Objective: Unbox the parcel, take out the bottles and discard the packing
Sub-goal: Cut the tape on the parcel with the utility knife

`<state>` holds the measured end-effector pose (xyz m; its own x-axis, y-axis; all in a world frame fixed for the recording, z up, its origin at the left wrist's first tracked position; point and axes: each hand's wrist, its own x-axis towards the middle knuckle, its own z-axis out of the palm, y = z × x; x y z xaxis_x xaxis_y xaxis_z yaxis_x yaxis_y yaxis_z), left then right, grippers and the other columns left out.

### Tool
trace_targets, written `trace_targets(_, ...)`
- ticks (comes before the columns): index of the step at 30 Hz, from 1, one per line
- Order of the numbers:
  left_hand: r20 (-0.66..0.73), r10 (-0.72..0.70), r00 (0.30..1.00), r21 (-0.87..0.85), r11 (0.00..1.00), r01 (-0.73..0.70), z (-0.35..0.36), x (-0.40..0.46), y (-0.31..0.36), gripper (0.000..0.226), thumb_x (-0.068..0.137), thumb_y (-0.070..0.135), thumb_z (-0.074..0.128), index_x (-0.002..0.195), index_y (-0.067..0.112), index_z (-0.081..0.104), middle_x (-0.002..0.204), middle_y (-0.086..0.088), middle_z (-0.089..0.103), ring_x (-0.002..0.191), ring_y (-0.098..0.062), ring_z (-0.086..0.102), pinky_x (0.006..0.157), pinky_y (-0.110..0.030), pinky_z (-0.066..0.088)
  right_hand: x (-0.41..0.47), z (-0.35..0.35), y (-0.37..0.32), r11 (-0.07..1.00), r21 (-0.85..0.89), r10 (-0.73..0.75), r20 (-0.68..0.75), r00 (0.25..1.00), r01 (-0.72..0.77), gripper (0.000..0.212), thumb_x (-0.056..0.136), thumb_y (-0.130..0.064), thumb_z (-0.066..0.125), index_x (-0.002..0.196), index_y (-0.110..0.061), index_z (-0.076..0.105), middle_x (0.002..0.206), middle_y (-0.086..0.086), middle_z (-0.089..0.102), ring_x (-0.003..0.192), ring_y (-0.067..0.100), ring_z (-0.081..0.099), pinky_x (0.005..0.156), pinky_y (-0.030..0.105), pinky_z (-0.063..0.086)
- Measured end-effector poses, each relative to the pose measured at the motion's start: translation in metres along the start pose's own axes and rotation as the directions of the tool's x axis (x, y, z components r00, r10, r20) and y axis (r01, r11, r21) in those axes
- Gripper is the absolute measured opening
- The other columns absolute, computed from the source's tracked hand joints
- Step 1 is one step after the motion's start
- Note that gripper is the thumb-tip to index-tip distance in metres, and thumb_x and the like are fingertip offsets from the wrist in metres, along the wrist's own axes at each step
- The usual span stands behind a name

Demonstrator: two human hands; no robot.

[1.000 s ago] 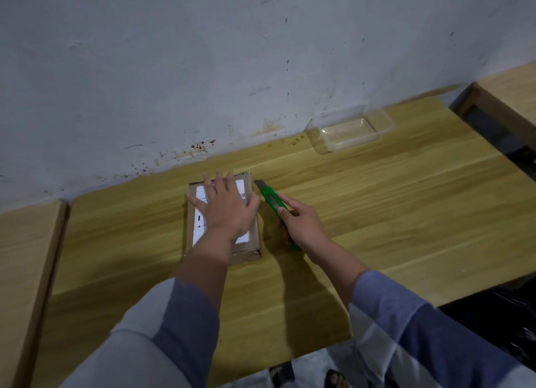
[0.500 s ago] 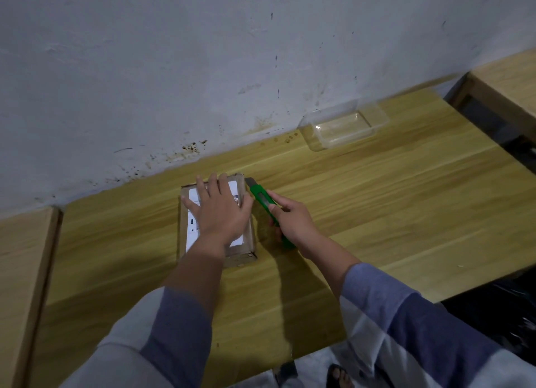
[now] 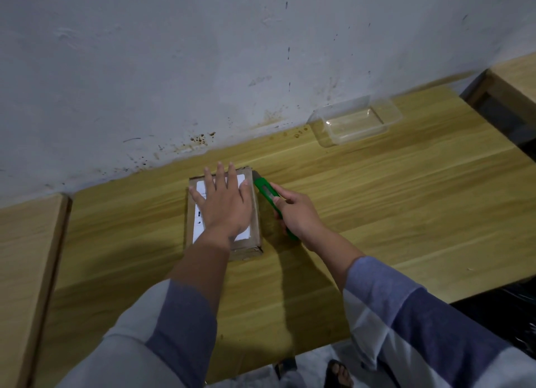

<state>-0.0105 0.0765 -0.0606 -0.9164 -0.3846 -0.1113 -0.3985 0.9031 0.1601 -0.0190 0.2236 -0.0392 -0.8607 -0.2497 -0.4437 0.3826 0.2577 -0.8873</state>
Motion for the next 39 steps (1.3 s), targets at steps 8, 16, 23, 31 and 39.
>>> trace_targets(8,-0.008,-0.018,1.0,0.004,1.0,0.018,0.002,0.001,0.002,0.059,0.099,0.05,0.008,0.152,0.027,0.003,0.162,0.002,-0.005,0.147,-0.022,-0.016,0.114,-0.061,-0.009,-0.002,-0.011,0.002,0.982,-0.183,-0.052,-0.018,0.998,0.048,0.038,0.096,-0.019,0.047,0.13,-0.032,0.054,0.068,-0.017,0.046,0.054,0.004,0.044,0.049,0.019,0.034)
trace_targets(16,0.002,-0.032,0.999,-0.001,0.999,0.032,0.002,0.002,0.003,0.058,0.099,0.049,0.008,0.152,0.028,0.004,0.162,0.003,-0.005,0.147,-0.021,-0.016,0.114,-0.061,-0.009,-0.019,-0.002,0.021,0.986,-0.151,-0.081,-0.047,0.996,0.073,0.039,0.095,-0.019,0.047,0.131,-0.032,0.054,0.092,-0.007,0.051,0.06,-0.003,0.042,0.055,0.014,0.034)
trace_targets(23,0.004,-0.039,0.999,0.003,0.999,0.039,0.001,0.003,0.004,0.058,0.099,0.049,0.008,0.152,0.027,0.004,0.162,0.002,-0.004,0.147,-0.022,-0.015,0.114,-0.062,-0.008,-0.024,-0.006,0.02,0.976,-0.201,-0.086,-0.01,0.996,0.082,0.04,0.094,-0.019,0.046,0.131,-0.032,0.053,0.091,-0.006,0.052,0.056,0.0,0.04,0.051,0.017,0.032)
trace_targets(31,-0.001,-0.038,0.999,0.02,0.999,0.038,0.002,0.002,0.003,0.059,0.098,0.051,0.009,0.152,0.027,0.004,0.162,0.003,-0.004,0.148,-0.022,-0.015,0.114,-0.062,-0.008,-0.04,-0.011,0.021,0.953,-0.285,-0.116,-0.018,0.993,0.106,0.04,0.094,-0.02,0.048,0.131,-0.033,0.054,0.131,-0.004,0.061,0.064,0.002,0.051,0.055,0.016,0.039)
trace_targets(39,-0.004,-0.058,0.998,0.036,0.998,0.058,0.002,0.004,0.003,0.061,0.097,0.054,0.008,0.152,0.029,0.004,0.162,0.003,-0.003,0.148,-0.021,-0.014,0.113,-0.062,-0.007,-0.055,-0.011,0.019,0.927,-0.36,-0.111,0.004,0.994,0.105,0.04,0.093,-0.019,0.048,0.129,-0.033,0.056,0.132,-0.006,0.061,0.109,0.016,0.063,0.088,0.028,0.052)
